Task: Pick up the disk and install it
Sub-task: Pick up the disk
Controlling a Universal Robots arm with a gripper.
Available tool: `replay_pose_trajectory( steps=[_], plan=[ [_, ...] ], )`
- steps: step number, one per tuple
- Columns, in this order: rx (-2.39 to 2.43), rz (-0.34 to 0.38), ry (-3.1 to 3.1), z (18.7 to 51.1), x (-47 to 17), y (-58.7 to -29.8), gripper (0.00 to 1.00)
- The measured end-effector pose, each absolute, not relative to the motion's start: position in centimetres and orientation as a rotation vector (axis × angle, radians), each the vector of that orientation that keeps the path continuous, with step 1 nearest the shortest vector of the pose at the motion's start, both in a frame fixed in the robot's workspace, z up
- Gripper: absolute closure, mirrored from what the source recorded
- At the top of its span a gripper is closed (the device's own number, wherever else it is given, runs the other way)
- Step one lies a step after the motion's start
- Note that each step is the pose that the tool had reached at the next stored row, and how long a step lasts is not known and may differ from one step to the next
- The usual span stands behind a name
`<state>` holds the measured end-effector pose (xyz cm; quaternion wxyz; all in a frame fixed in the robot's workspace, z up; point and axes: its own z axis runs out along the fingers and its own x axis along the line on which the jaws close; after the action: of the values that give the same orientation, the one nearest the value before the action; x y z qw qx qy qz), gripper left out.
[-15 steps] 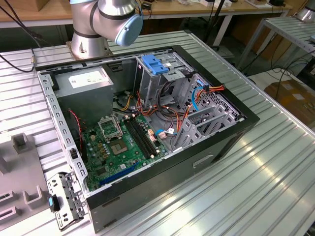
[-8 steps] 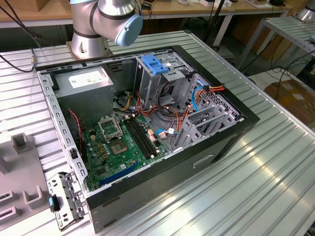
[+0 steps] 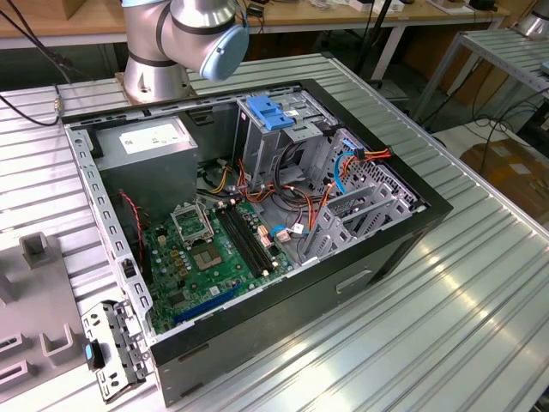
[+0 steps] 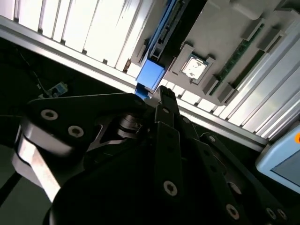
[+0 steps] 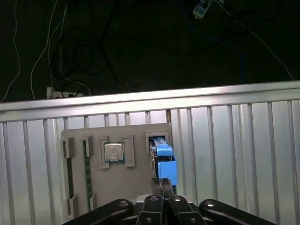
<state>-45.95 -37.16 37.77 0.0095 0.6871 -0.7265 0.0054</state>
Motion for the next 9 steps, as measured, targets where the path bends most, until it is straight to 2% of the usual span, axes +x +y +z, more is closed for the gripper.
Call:
replay_pose_trajectory(
  steps=[1, 5, 6, 8, 9],
  plan=[
    [2.175, 0.017, -2.241, 37.7, -45.9, -37.2, 0.89],
    [2.184, 0.016, -2.233, 36.8, -45.9, -37.0, 0.64],
    [2.179, 0.016, -2.238, 36.6, -45.9, -37.0, 0.64],
    [2.168, 0.016, -2.249, 36.2, -45.8, -36.9, 0.52],
    [2.164, 0.016, -2.252, 36.0, -45.8, -36.9, 0.52]
  ],
)
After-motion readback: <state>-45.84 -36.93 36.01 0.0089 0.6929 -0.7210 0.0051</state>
